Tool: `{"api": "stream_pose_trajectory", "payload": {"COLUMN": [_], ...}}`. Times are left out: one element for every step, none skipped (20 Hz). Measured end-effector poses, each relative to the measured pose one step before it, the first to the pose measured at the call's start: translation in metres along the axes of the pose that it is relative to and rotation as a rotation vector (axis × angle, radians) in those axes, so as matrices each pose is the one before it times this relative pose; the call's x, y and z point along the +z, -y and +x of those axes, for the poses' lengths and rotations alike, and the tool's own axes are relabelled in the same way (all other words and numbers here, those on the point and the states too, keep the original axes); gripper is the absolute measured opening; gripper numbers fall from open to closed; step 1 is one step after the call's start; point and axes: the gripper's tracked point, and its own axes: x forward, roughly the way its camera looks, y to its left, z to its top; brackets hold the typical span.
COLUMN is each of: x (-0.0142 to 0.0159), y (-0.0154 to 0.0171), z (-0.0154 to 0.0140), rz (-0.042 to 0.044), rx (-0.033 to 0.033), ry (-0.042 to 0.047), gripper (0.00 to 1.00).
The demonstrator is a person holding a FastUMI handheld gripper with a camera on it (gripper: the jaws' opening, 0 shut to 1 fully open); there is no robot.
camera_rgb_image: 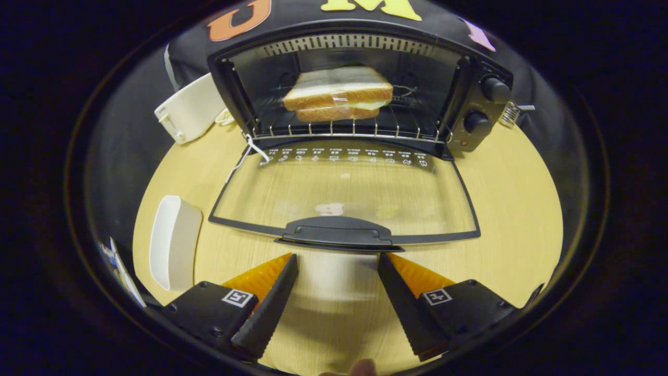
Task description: Open the toaster oven, put the food inside, and close the toaster oven door.
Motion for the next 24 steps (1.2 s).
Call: {"api": "stream_pose_trajectory", "payload": {"x": [0.00072, 0.00086, 0.00166, 0.00195, 0.00096, 0.00212, 0.0015, 0.00164, 0.00241, 0.00273, 0.00286, 0.00363, 0.00425, 0.00446, 0.00402, 0.00396, 0.00466, 0.0046, 0.00572, 0.00666, 0.00852, 0.00778, 0.00676, 0.01051], "y": [0.00004, -0.00072, -0.0005, -0.00066, -0.00112, -0.00025, -0.00057, -0.00156, -0.00146, -0.00097, -0.00126, -0.00127, -0.00233, -0.00163, -0.001, -0.00164, -0.0008, -0.00101, -0.00062, -0.00063, -0.00024, -0.00304, -0.00128, -0.00018], "z": [-0.0004, -0.00052, -0.0027, -0.00342, -0.00413, -0.00392, -0.0044, -0.0053, -0.00579, -0.0053, -0.00589, -0.00445, -0.00639, -0.0073, -0.00498, -0.00362, -0.00309, -0.00288, -0.00305, -0.0021, -0.00071, -0.00253, -0.00099, -0.00426], "rz": [0.00698, 0.01087, 0.01923, 0.02456, 0.01555, 0.00889, 0.01127, 0.0135, 0.01212, 0.00813, 0.0095, 0.00769, 0.00387, 0.00055, -0.00089, -0.00211, -0.00832, -0.01434, -0.01796, -0.01858, -0.02051, -0.01507, -0.01032, -0.00546], "rx": [0.00039, 0.00575, 0.01081, 0.00919, 0.00599, 0.00271, 0.00344, 0.00413, 0.00439, 0.00416, 0.00516, 0.00504, 0.00394, 0.0017, 0.00034, -0.0009, -0.00104, -0.00175, -0.00128, -0.00041, 0.00037, 0.01203, 0.00219, -0.00382], "ry": [-0.00589, -0.00321, -0.00474, 0.0017, -0.00484, 0.00032, 0.00138, 0.00766, 0.00805, 0.0104, 0.01136, 0.01568, 0.01781, 0.01828, 0.01661, 0.0177, 0.01878, 0.02247, 0.02612, 0.02848, 0.0307, 0.02583, 0.01933, 0.02556], "gripper": [1.0, 1.0, 1.0, 1.0, 1.0, 1.0, 1.0, 1.0, 1.0, 1.0, 1.0, 1.0, 1.0, 1.0, 1.0, 1.0, 1.0, 1.0, 1.0, 1.0, 1.0, 1.0, 1.0, 1.0]}}
